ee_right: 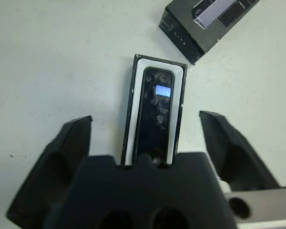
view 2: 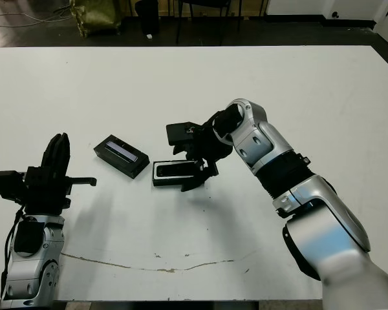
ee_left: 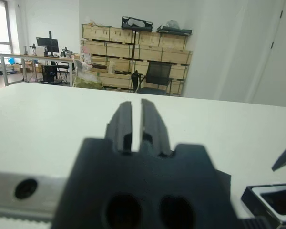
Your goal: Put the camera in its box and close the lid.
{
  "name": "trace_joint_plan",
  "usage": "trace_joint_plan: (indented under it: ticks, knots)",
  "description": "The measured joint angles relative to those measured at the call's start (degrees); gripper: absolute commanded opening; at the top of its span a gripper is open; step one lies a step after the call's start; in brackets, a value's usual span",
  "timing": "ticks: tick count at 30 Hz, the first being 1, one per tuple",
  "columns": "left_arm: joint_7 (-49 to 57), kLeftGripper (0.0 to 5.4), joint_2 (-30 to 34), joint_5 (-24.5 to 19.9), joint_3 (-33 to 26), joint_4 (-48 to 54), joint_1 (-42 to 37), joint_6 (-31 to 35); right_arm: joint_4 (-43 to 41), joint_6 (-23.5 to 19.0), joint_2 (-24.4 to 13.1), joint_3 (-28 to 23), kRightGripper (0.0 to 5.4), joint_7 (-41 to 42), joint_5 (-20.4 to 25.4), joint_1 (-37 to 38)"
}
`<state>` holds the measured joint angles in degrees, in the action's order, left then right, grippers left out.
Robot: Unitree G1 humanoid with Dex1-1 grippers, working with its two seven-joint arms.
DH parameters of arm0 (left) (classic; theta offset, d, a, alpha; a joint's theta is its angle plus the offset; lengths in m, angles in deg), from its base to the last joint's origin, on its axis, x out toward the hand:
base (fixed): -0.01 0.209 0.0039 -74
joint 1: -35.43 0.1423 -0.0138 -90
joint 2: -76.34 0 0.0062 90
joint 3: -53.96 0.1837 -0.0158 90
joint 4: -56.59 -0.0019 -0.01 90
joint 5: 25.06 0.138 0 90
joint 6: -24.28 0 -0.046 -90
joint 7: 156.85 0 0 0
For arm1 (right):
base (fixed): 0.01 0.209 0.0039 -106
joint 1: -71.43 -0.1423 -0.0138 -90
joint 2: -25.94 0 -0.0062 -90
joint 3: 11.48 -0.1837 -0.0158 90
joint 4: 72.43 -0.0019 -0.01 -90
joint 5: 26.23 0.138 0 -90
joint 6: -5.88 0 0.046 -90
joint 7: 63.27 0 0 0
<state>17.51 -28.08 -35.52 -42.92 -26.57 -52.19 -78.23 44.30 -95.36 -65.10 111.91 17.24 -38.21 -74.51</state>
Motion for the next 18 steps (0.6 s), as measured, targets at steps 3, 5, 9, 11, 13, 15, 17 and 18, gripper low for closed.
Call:
trace_joint_plan:
  ticks: [3, 5, 9, 11, 13, 15, 17, 18]
  knots:
    - [0.0, 0.00, 0.0, -0.1, 0.0, 0.0, 0.0, 0.0, 0.0, 0.5, 0.0, -0.1, 5.38, 0.1, 0.0, 0.0]
    - [0.0, 0.00, 0.0, -0.1, 0.0, 0.0, 0.0, 0.0, 0.0, 1.2, -0.1, -0.5, 5.38, -0.1, 0.1, 0.0]
    - [0.0, 0.00, 0.0, 0.0, 0.0, 0.0, 0.0, 0.0, -0.4, 1.3, -0.3, -2.4, 5.38, -0.1, 1.5, -0.1]
    - [-0.1, 0.00, -0.1, -0.2, 0.0, 0.0, 0.0, -0.1, -1.4, 0.1, -0.6, -4.3, 5.38, -0.3, 2.9, -0.2]
    - [-0.2, 0.00, -0.1, -0.3, 0.0, 0.0, 0.0, -0.3, -2.7, -2.2, -1.2, -6.9, 5.38, -0.7, 5.0, -0.3]
    - [-0.2, 0.00, -0.1, -0.3, 0.0, -0.2, 0.0, -0.5, -4.4, -4.8, -2.1, -10.2, 5.38, -1.5, 7.7, -0.2]
    - [-0.3, 0.00, -0.1, -0.4, 0.0, -0.3, 0.0, -0.6, -7.8, -6.8, -3.2, -13.6, 5.38, -4.3, 9.5, 0.8]
    - [-0.3, 0.00, -0.1, -0.4, 0.0, -0.3, 0.0, -0.6, -10.0, -7.9, -3.6, -15.0, 5.38, -6.1, 10.1, 1.5]
